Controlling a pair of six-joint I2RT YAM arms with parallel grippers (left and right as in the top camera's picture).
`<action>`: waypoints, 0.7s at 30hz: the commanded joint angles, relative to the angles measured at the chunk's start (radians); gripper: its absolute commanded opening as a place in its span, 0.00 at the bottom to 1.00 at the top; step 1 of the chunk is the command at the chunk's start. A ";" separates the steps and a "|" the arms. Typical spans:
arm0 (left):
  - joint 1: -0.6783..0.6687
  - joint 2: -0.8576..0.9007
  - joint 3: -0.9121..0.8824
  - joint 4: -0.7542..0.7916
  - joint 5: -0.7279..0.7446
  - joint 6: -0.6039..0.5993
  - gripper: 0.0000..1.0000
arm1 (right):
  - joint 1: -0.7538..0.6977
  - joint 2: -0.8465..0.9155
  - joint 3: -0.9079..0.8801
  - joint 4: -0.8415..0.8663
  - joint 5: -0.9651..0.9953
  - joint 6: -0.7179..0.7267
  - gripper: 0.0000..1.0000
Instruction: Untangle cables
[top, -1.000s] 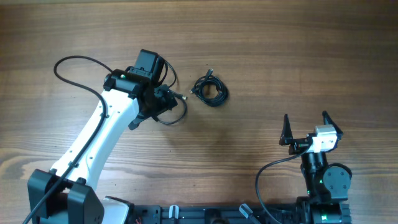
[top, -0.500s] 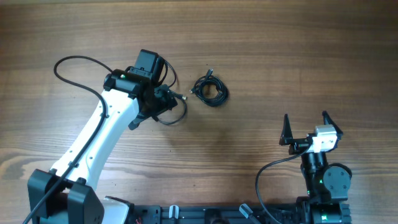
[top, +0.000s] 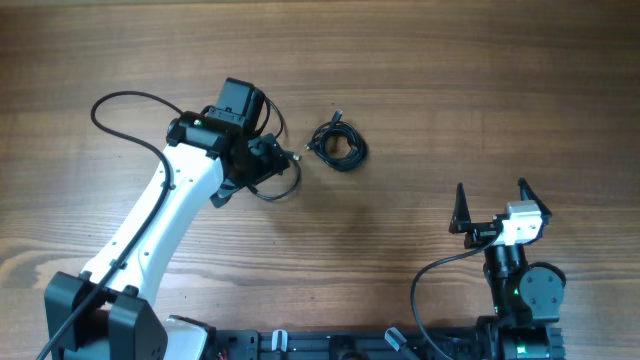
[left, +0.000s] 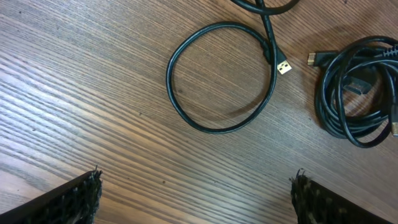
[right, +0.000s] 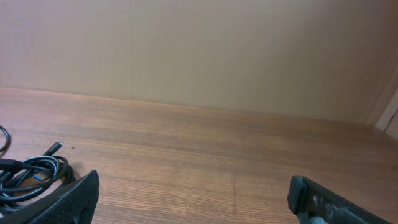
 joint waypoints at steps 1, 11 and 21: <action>0.003 0.008 -0.010 0.000 0.009 0.009 1.00 | -0.004 -0.008 -0.002 0.002 -0.008 0.013 1.00; 0.008 0.008 -0.014 0.072 -0.012 -0.010 1.00 | -0.004 -0.008 -0.002 0.002 -0.008 0.013 1.00; 0.203 0.008 -0.014 0.032 -0.074 -0.010 1.00 | -0.004 -0.005 -0.002 0.025 -0.127 0.116 1.00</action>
